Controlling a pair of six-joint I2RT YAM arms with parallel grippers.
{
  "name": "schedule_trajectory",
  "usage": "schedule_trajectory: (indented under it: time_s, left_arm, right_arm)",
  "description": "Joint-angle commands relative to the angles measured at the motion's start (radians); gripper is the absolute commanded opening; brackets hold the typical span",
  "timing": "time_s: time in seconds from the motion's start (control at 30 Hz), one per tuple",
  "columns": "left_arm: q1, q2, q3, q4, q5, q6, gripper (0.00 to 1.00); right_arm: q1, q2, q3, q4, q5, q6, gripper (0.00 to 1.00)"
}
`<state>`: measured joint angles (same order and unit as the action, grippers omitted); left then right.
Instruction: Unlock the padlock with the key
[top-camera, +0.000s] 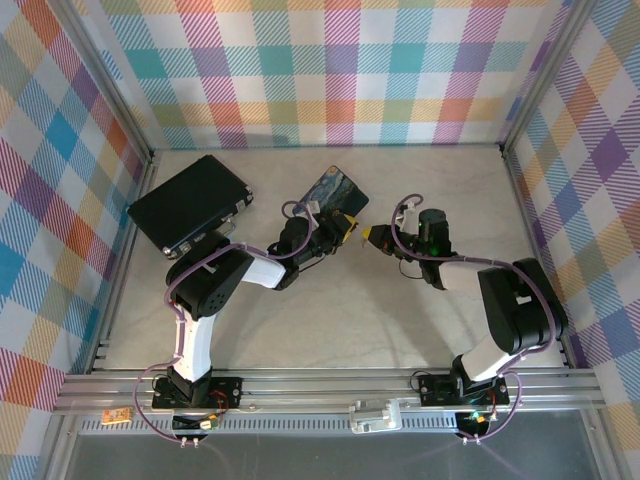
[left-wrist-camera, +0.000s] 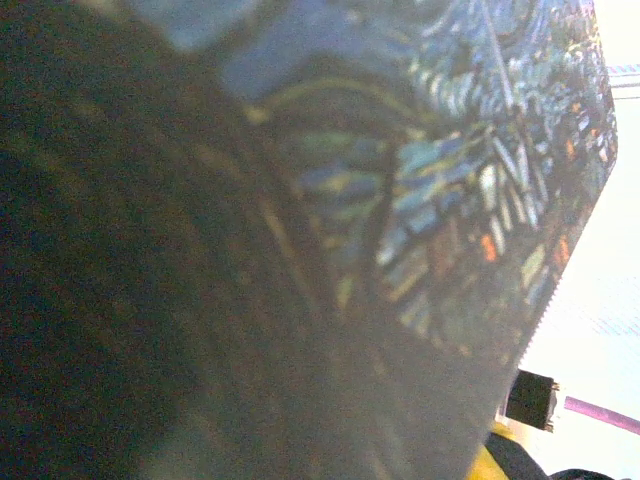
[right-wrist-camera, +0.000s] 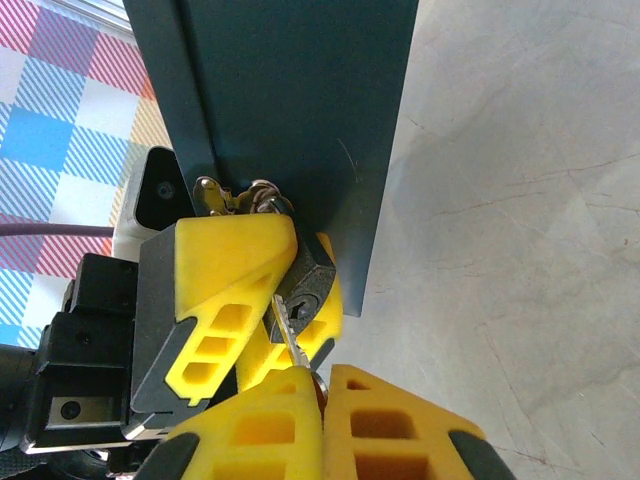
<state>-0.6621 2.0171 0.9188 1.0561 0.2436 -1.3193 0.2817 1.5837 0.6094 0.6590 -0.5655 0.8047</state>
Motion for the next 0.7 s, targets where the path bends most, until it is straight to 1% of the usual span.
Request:
schedule_trajectory:
  time_s: [0.0,0.13,0.37,0.67]
  left_arm:
    - [0.002,0.002,-0.002,0.059,0.001,0.002,0.00]
    - [0.002,-0.001,-0.003,0.062,0.002,0.002,0.00]
    - [0.001,-0.002,-0.001,0.066,0.002,-0.001,0.00]
    - [0.001,-0.002,-0.001,0.067,-0.001,-0.001,0.00]
  right_arm:
    - [0.005,0.035,0.009,0.059,-0.017,0.012,0.00]
    - [0.008,0.050,0.002,0.096,-0.020,0.028,0.00]
    - [0.015,0.045,0.011,0.067,-0.013,0.016,0.00]
    - [0.014,0.003,-0.028,0.045,0.005,0.011,0.00]
